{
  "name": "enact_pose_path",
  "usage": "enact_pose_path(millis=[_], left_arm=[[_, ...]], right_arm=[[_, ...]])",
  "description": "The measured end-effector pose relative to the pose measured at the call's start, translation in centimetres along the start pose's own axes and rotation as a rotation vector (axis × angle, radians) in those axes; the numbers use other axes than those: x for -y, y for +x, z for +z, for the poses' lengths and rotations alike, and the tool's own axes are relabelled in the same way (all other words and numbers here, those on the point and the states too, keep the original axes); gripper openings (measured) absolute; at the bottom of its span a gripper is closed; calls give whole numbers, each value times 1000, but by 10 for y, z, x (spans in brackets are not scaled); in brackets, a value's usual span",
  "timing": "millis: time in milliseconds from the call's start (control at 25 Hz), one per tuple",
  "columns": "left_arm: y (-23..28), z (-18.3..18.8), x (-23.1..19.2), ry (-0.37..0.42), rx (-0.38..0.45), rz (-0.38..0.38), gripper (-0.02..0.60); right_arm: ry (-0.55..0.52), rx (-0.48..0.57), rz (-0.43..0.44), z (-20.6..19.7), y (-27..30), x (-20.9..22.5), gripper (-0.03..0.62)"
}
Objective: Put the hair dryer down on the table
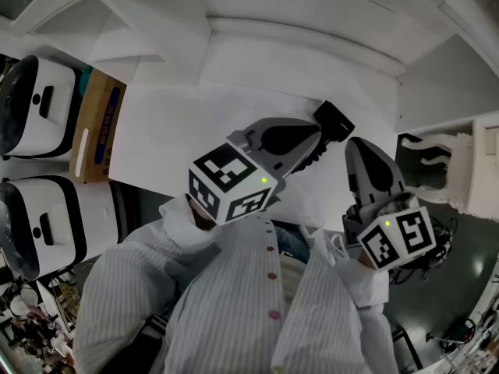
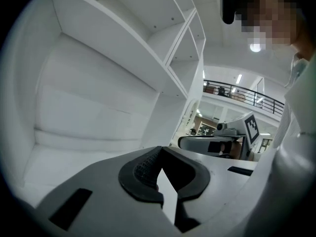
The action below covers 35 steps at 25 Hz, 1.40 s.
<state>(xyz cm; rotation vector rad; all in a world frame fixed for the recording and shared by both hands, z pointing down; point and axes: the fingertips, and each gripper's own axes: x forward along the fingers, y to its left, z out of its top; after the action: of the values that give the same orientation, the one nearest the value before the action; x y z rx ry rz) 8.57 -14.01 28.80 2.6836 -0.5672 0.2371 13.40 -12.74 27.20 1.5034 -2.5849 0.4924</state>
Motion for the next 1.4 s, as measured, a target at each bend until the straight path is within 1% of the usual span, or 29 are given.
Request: enact_pose_path(millis=[120, 280, 480, 640, 960, 1400], left_arm=[[-1, 2, 1, 19, 7, -3, 10], [-3, 9, 3, 35, 37, -4, 9], [-3, 19, 6, 93, 56, -4, 9], [3, 19, 5, 114, 41, -12, 9], [3, 16, -5, 120, 18, 7, 9], [10, 2, -4, 126, -36, -15, 9]], right_arm=[[-10, -9, 9, 0, 2, -1, 12], [-15, -14, 25, 0, 4, -4, 12], [-20, -21, 37, 0, 5, -6, 12], [-25, -26, 27, -2, 5, -4, 12], [-18, -43, 23, -8, 3, -4, 12], [3, -43, -2, -15, -3, 1, 12]])
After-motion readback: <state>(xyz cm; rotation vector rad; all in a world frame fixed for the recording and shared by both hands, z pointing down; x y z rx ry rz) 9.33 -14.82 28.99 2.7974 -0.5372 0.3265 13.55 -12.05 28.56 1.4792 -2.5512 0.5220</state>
